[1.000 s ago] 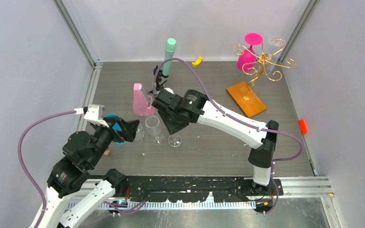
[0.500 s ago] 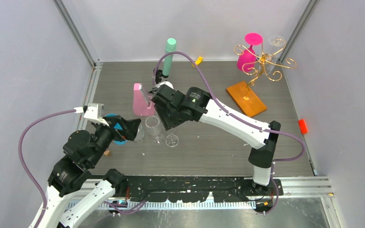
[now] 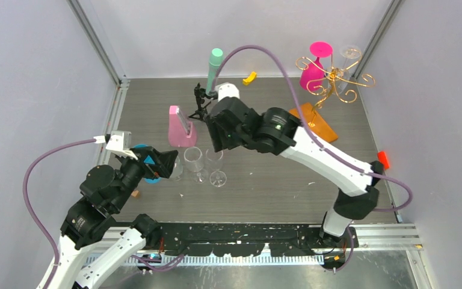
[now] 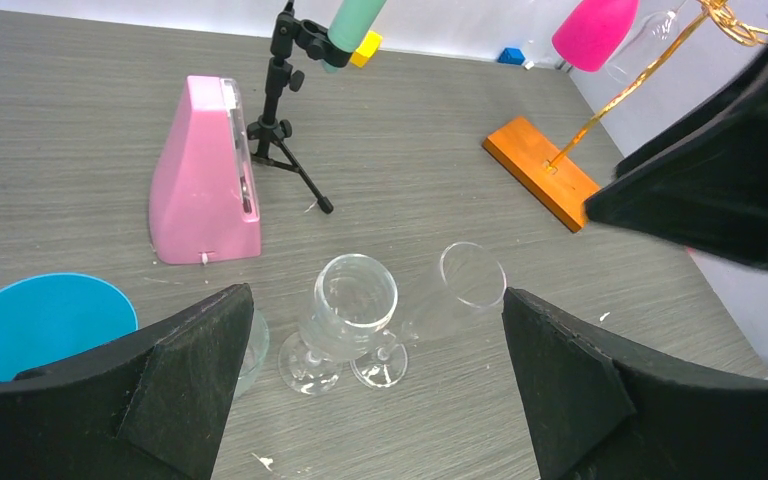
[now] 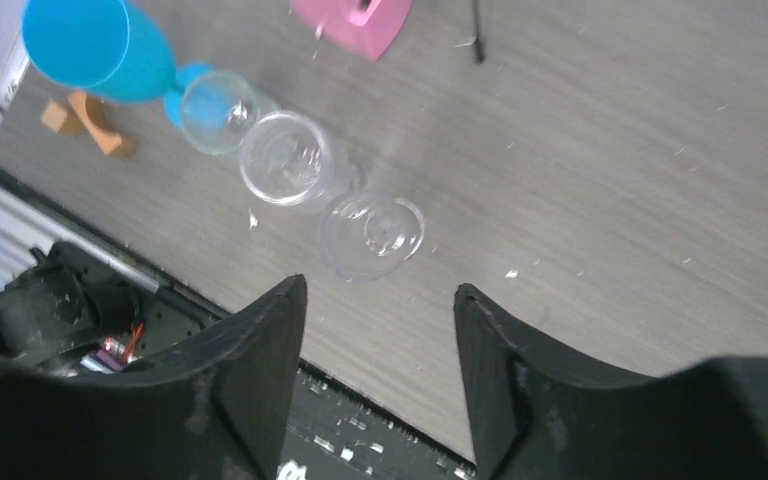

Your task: Take the wine glass off the wine glass rack

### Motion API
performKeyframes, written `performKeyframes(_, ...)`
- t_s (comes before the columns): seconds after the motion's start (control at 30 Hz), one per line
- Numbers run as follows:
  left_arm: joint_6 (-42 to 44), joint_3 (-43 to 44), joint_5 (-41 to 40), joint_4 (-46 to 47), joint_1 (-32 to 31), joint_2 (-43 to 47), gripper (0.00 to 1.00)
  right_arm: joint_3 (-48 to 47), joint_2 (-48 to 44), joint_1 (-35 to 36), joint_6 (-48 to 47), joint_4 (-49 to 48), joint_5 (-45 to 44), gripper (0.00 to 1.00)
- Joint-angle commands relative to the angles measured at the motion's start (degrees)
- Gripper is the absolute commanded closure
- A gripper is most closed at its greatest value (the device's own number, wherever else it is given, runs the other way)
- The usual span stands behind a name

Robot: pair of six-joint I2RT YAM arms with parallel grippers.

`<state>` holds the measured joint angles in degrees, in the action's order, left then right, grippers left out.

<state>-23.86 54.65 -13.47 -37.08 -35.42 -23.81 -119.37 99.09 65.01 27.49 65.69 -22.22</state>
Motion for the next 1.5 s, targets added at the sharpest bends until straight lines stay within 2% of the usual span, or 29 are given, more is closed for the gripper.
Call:
performKeyframes(0.0, -0.2, 1.4, -0.1, 1.2, -0.1, 0.1, 0.02, 2.6, -9.0, -1.5, -1.8, -5.5, -11.7, 0.34)
performKeyframes(0.17, 0.0, 1.4, -0.1, 1.3, -0.1, 0.0, 0.02, 6.2, -17.8, -10.6, -3.1, -9.4, -10.9, 0.30)
performKeyframes(0.23, 0.0, 1.5, 0.0, 1.3, -0.1, -0.1, 0.02, 7.5, -20.5, -18.2, -3.1, -11.6, -9.5, 0.29)
performKeyframes(0.3, 0.0, 1.5, 0.0, 1.3, -0.2, -0.2, 0.02, 8.2, -22.2, -22.1, -2.7, -13.6, -8.9, 0.28)
performKeyframes(0.37, 0.0, 1.5, 0.1, 1.4, -0.2, -0.5, 0.02, 7.4, -22.7, -30.1, -1.2, -14.7, -8.5, 0.28)
performKeyframes(0.53, -0.2, 1.8, 0.5, 2.1, -0.1, -0.7, 0.02, 2.7, -19.7, -43.7, 3.8, -14.8, -0.4, 0.28)
performKeyframes(0.63, -0.1, 2.0, 0.6, 2.6, -0.2, -0.4, 0.02, -1.2, -16.8, -52.5, 4.9, -14.7, 7.8, 0.28)
performKeyframes(0.8, 0.1, 2.4, 0.7, 2.0, -0.2, -0.4, 0.02, -6.8, -9.3, -61.3, 6.1, -12.7, 16.3, 0.29)
performKeyframes(0.93, 0.2, 2.6, 0.6, 0.9, -0.1, -0.1, 0.02, -7.6, -5.7, -65.9, 7.0, -14.5, 18.8, 0.29)
performKeyframes(1.0, 0.2, 2.5, 0.5, 0.5, -0.2, 0.1, 0.02, -8.5, -3.3, -68.8, 8.5, -15.9, 25.2, 0.30)
performKeyframes(1.13, 0.0, 2.1, 0.3, 0.3, -0.1, 0.7, 0.02, -11.6, 1.5, -72.2, 10.9, -15.9, 29.8, 0.35)
performKeyframes(1.47, 0.0, 1.7, 0.4, 0.5, -0.2, 0.5, 0.02, -15.0, 8.9, -74.5, 13.3, -18.5, 36.9, 0.45)
